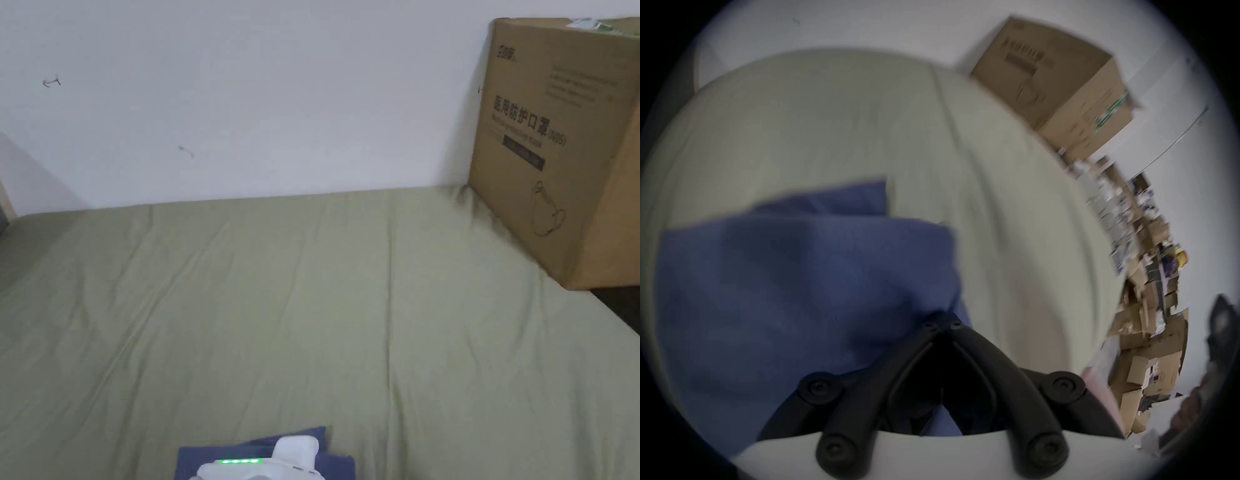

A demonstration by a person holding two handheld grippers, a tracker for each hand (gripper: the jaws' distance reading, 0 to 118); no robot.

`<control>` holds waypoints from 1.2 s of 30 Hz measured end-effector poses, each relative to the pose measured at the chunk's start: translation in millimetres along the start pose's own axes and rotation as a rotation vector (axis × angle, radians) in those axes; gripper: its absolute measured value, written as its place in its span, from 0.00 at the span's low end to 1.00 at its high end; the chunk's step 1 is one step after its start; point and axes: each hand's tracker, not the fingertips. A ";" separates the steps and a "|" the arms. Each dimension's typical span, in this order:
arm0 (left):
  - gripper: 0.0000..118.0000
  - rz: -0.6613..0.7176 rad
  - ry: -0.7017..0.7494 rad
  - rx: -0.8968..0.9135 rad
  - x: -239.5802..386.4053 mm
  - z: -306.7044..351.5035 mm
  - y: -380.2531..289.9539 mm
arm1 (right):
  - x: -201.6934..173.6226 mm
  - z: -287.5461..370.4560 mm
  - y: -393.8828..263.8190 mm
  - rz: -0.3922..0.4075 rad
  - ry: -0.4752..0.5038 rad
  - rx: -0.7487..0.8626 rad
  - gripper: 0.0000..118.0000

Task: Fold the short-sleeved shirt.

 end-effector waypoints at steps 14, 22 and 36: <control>0.00 0.016 -0.287 0.571 5.6 133.4 -10.6 | -33.0 -7.4 25.8 0.010 0.136 0.045 0.00; 0.00 -0.257 0.337 1.154 24.0 306.0 -61.9 | -105.9 10.5 77.9 0.264 0.117 0.496 0.00; 0.00 -0.121 0.528 1.247 25.9 288.2 -133.8 | -115.7 14.0 25.2 0.340 -0.112 0.679 0.00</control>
